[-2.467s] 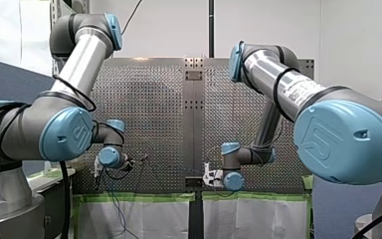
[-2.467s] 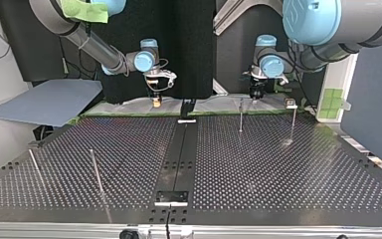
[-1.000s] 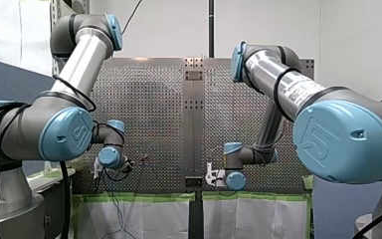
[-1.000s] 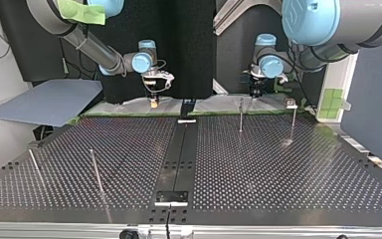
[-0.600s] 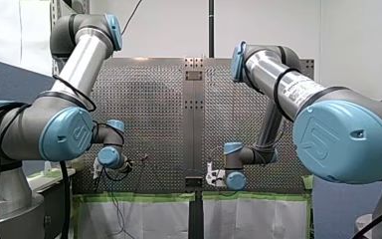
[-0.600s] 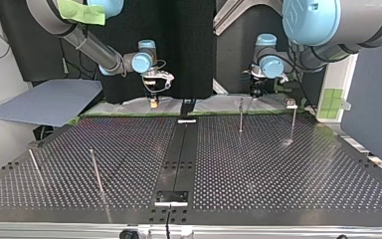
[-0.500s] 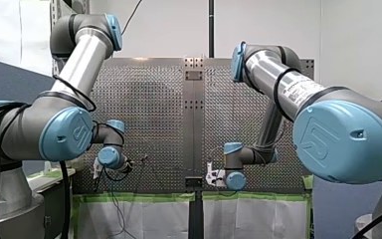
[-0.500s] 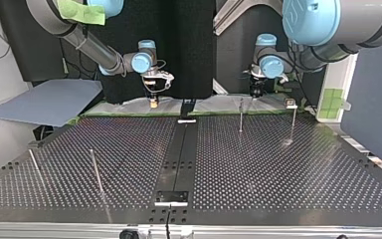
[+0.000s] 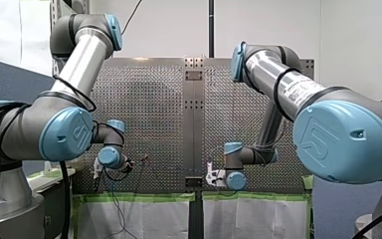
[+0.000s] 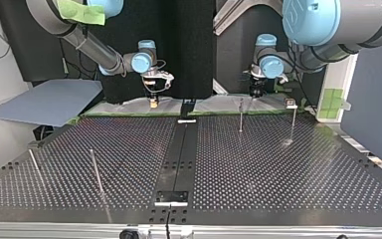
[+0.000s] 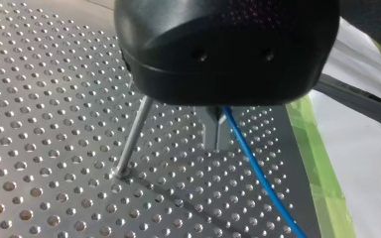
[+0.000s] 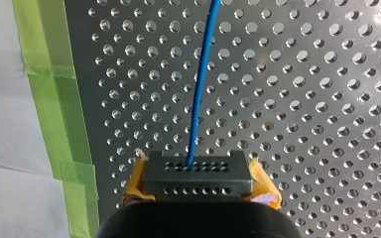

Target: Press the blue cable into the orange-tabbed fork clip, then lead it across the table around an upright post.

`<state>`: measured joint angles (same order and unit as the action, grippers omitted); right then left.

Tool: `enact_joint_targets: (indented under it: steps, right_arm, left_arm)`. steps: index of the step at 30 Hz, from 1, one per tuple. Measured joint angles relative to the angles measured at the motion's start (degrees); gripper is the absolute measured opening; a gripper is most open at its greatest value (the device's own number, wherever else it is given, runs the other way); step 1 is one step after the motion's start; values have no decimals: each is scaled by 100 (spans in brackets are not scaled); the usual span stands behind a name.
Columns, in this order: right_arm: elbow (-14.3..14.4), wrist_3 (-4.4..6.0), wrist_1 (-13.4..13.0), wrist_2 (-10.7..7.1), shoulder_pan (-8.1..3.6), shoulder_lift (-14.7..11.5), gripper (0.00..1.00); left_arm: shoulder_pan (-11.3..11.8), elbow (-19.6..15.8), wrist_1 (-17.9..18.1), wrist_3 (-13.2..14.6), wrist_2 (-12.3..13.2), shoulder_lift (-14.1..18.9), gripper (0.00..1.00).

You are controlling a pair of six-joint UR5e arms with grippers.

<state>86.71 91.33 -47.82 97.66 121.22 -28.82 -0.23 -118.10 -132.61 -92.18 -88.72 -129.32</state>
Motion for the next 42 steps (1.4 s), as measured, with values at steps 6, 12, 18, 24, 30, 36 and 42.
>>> enact_joint_targets:
  steps: [6,12,18,24,30,36,42]
  right_arm:
    - [0,0,-1,0,-2,1,0]
    - [0,5,-8,0,-2,1,0]
    - [0,9,-1,0,-16,-1,0]
    - [0,16,5,-5,-78,-1,0]
    - [0,17,3,-7,-142,1,0]
    - [0,25,-7,-22,-216,0,0]
    - [-33,33,-10,-53,-292,0,0]
  left_arm:
    - [-13,74,-5,-45,0,0,0]
    - [-29,129,-10,-74,0,0,0]
    - [-7,191,-4,-134,0,0,0]
    - [8,246,2,-188,1,-1,0]
    - [5,337,2,-294,20,-17,0]
    - [5,474,-44,-393,115,-122,0]
    - [19,595,-102,-456,151,-162,0]
